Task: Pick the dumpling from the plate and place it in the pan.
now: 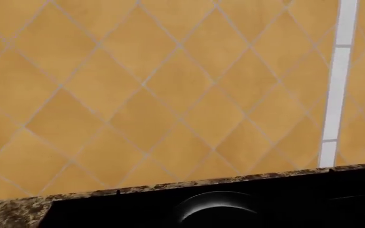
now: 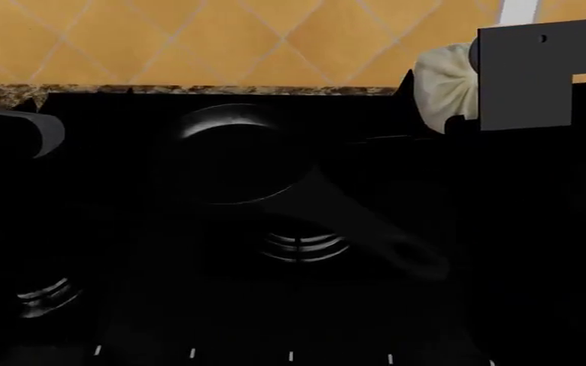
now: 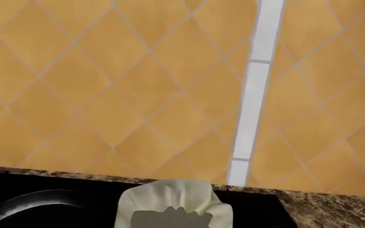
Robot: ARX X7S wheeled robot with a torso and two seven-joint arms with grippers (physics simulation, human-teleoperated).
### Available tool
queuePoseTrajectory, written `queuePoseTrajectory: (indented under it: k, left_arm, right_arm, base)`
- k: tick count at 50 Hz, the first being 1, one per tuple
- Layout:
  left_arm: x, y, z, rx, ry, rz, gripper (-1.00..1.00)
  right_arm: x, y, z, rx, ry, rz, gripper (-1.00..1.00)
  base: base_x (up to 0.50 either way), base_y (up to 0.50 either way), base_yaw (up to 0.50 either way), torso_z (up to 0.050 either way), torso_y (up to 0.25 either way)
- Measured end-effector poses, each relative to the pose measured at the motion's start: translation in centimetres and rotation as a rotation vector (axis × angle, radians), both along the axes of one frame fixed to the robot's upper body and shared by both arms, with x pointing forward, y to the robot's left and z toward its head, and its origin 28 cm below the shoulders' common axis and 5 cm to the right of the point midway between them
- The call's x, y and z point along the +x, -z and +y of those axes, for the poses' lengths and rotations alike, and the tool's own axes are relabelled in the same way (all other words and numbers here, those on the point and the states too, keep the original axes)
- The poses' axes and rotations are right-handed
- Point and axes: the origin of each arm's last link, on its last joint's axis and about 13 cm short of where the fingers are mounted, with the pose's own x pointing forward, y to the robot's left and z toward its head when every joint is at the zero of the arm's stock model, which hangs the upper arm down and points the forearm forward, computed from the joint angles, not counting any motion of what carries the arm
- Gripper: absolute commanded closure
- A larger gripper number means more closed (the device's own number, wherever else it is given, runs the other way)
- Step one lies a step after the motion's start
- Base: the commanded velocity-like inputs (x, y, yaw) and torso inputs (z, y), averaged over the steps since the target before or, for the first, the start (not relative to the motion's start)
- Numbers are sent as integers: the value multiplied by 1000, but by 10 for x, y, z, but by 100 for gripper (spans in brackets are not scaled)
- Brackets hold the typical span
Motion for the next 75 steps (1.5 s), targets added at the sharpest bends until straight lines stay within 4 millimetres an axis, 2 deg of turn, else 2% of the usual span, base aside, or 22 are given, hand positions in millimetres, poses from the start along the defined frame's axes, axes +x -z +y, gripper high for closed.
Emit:
queuePoseTrajectory:
  k: [34,58,75]
  left_arm:
    - [0,1,-2,3,2,2,-100]
    - [1,2,-3,1,3,4,-100]
    - [0,1,-3,1,6,3,-100]
  right_arm:
    - [0,4,-1,15,-5,5,100]
    - [-1,3,-2,35,2,3,100]
    - [-3,4,-3,32,2,8,100]
  base:
    - [0,490,0,0,0]
    - [0,0,0,0,0]
    - [270,0,0,0,0]
